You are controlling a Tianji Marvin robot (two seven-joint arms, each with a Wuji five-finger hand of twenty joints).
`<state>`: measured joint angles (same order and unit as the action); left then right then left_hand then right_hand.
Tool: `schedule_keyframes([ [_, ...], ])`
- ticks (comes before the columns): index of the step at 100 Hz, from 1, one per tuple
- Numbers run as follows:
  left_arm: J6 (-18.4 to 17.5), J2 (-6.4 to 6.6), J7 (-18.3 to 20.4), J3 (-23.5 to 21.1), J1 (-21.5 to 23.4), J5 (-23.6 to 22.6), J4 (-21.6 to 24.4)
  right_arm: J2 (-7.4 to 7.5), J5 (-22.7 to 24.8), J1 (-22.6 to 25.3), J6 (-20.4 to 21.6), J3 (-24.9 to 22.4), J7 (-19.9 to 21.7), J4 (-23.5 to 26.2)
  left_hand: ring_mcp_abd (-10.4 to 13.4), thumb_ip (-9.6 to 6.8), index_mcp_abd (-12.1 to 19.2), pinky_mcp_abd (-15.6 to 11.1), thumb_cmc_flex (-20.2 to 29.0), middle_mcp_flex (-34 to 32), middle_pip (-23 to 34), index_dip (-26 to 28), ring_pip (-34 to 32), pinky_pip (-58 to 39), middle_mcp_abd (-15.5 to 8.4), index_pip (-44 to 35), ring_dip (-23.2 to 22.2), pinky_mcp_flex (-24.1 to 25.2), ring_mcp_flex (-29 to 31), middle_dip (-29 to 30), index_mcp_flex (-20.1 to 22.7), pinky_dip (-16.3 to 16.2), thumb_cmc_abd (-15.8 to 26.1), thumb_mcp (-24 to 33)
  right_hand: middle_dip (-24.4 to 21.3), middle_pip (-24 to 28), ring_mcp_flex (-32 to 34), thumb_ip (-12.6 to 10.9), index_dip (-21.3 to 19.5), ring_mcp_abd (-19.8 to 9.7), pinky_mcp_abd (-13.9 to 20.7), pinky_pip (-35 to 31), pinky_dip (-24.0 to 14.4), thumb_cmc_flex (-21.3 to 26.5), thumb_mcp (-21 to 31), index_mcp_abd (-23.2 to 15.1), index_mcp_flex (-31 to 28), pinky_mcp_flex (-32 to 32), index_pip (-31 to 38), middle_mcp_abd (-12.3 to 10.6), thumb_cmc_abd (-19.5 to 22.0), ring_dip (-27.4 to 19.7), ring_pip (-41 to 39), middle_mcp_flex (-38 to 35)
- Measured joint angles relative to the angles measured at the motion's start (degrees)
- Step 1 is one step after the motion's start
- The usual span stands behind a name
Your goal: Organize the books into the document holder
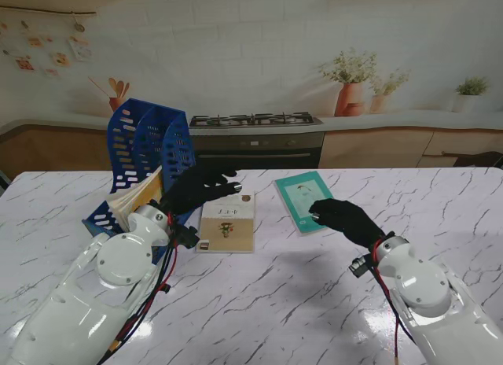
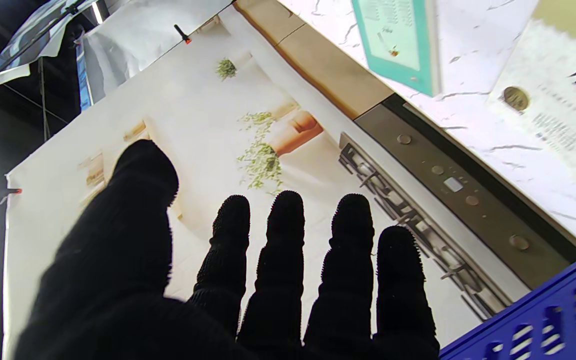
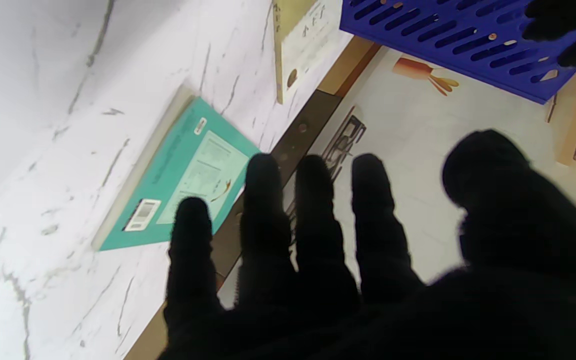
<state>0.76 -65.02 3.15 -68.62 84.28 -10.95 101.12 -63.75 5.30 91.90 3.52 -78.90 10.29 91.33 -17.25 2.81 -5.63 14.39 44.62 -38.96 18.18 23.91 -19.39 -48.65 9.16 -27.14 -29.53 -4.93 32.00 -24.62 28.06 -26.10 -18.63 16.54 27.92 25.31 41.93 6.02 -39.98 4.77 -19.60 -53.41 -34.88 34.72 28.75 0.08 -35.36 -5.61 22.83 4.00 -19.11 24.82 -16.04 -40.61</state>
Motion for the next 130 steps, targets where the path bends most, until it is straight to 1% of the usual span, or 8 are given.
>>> schedule_keyframes([
  [36,-1.5,0.23,-0.1,1.7,2.2,-2.7,-4.6,-0.09,-1.0,-2.2,-1.5,1.1,0.0,-2.4,-0.1,0.0,-0.1,0.0,0.4,0.0,0.0,0.0,0.0,0.0,0.0,-0.4,-0.1,0.8,-0.8,0.0,0.5,0.2,0.0,0.0,0.0,0.0,0.0,0.0,0.0,0.0,0.0,0.0,0.1,0.0,0.6,0.0,0.0,-0.1,0.1,0.0,0.0,0.0,0.0,0.0],
  [44,-1.7,0.32,-0.5,2.2,2.6,-4.5,-5.4,-0.09,0.6,-3.5,-1.6,1.7,-0.2,-3.6,-0.1,0.0,-0.1,0.0,0.4,0.0,0.0,0.0,0.0,0.0,0.0,-0.4,-0.1,1.3,-1.0,0.0,0.5,0.4,0.0,0.0,-0.2,-0.7,0.0,0.0,-0.6,-0.1,0.0,0.0,0.7,0.0,1.1,0.0,0.0,-0.5,0.1,-0.1,0.0,-0.7,0.0,0.0],
  [53,-1.7,0.35,-0.9,3.0,2.9,-4.1,-6.5,-0.05,5.6,-5.7,-1.5,3.0,-0.8,-5.5,-0.1,0.0,-0.1,0.0,0.4,0.0,0.0,0.0,0.0,0.0,0.0,-0.7,-0.1,1.4,-1.0,0.0,0.5,0.4,0.0,0.0,-3.0,-4.2,-0.4,0.0,-0.7,-1.7,0.0,1.6,4.3,0.0,1.2,0.0,0.0,0.0,0.1,-0.3,0.0,-4.8,3.8,0.0],
  [64,-1.7,0.26,-1.0,3.7,3.0,-1.9,-7.9,0.19,8.4,-8.7,-1.4,5.0,-1.0,-7.8,-0.2,0.0,-0.1,0.0,0.4,0.0,0.0,0.0,0.0,0.0,0.0,-0.8,-0.1,1.5,-1.0,0.0,0.5,0.5,0.0,0.0,-8.4,-8.8,-5.5,0.0,0.1,-4.5,0.0,4.9,15.2,0.0,0.5,0.7,-0.8,3.1,-0.6,-0.8,1.7,-11.4,7.5,1.1],
  [76,-2.0,0.19,-0.3,4.0,3.1,-0.6,-9.1,1.32,10.6,-13.7,-1.6,8.8,4.2,-11.3,-0.2,0.0,-0.1,0.0,0.4,0.0,0.0,0.0,0.0,0.0,0.0,-0.8,-0.1,1.9,-1.0,0.0,0.5,0.7,0.0,0.0,-12.8,-10.6,-11.2,0.0,2.4,-6.7,0.0,4.9,22.3,0.7,-2.6,1.2,-1.0,6.4,-3.0,-2.0,4.3,-15.1,8.2,3.7],
  [97,-2.1,0.14,0.6,4.1,3.5,0.7,-10.0,1.21,11.1,-25.1,-1.7,17.9,4.2,-23.0,-0.2,0.0,-0.1,0.0,0.4,0.0,0.0,0.0,0.0,0.0,0.0,-0.8,-0.1,2.2,-1.6,0.0,0.5,0.8,0.0,0.0,-16.9,-11.7,-16.6,0.0,5.3,-8.3,0.0,9.3,26.5,3.0,-4.4,3.3,1.3,8.6,-5.1,-3.0,7.9,-16.4,8.8,8.9],
  [117,-2.0,0.15,0.6,4.1,4.0,0.4,-10.2,0.61,11.1,-32.4,-1.7,25.1,5.7,-30.4,-0.2,-0.01,-0.1,0.0,0.4,0.0,0.0,0.0,0.0,0.0,0.0,-0.8,-0.1,2.3,-1.6,0.0,0.5,0.9,0.0,0.0,-17.0,-11.7,-16.9,0.0,5.6,-8.4,0.0,10.9,27.5,3.0,-4.4,4.0,1.4,8.6,-5.5,-2.9,8.6,-16.5,8.9,8.8],
  [130,-1.9,0.15,0.5,3.9,4.3,0.7,-10.2,0.28,11.2,-34.6,-0.9,27.0,8.6,-32.9,-0.2,-0.01,-0.1,0.0,0.4,0.0,0.0,0.0,0.0,0.0,0.0,-0.8,-0.1,2.8,-2.4,0.0,0.5,1.0,0.2,0.0,-17.5,-11.7,-16.9,0.0,6.3,-8.4,0.1,10.9,27.7,3.0,-4.5,4.7,1.6,8.6,-5.5,-2.6,9.4,-16.6,9.5,8.8],
])
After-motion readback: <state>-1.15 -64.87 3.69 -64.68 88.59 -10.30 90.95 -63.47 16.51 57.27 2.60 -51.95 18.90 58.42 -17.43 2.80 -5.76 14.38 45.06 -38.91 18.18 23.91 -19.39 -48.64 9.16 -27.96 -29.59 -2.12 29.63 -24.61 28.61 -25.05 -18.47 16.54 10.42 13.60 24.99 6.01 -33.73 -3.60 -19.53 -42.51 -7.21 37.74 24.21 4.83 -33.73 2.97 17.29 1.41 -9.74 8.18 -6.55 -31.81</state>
